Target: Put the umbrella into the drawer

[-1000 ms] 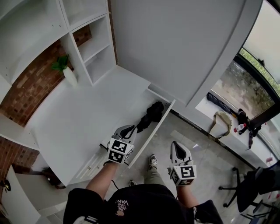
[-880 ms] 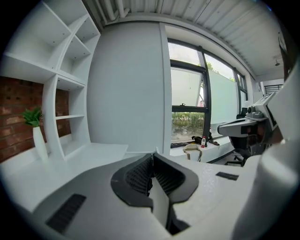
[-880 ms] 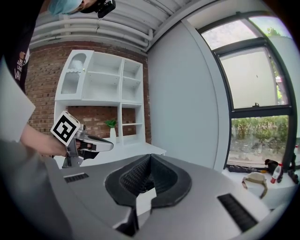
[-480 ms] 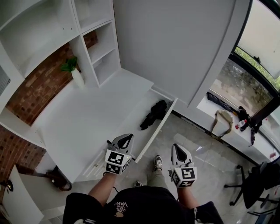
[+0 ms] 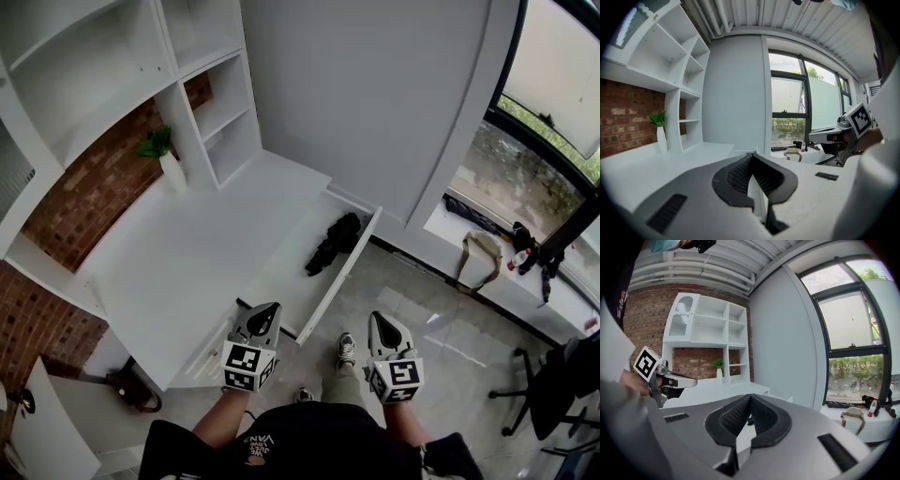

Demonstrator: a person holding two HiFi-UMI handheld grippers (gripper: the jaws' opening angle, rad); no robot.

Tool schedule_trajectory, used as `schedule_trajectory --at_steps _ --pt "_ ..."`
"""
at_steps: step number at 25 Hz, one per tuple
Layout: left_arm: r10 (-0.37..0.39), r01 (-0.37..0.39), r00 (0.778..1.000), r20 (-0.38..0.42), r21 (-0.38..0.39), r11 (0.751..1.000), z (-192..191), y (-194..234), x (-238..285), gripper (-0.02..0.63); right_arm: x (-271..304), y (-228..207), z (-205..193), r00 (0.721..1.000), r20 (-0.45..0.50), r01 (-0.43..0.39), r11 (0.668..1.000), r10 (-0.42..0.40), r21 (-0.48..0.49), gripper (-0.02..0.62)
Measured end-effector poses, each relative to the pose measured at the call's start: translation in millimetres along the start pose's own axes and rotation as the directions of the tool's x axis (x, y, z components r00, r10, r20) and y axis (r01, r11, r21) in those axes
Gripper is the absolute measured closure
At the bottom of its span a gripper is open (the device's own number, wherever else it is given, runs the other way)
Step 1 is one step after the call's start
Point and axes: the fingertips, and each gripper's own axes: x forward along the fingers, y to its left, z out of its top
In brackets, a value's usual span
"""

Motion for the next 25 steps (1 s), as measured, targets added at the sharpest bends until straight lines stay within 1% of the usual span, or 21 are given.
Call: schedule_trajectory --at_steps 11,17,25 --pt "0.038 -0.038 0.999 0.001 -0.067 0.997 -12 -14 -54 0.6 -29 16 -12 1.0 -0.01 -0.017 1.0 0.018 0.011 0.6" --pt "0.061 -0.06 0.998 0.004 -0.055 0.997 -18 -19 -73 0.6 -39 25 -23 0.999 -0.029 -0.033 0.999 0.034 0.015 0.6" --pt "0.106 -0.105 0.994 0.016 -0.083 0.991 -23 -17 -88 0.6 -43 26 -27 0.999 -0.025 -0.034 0.999 0.034 0.0 0.6"
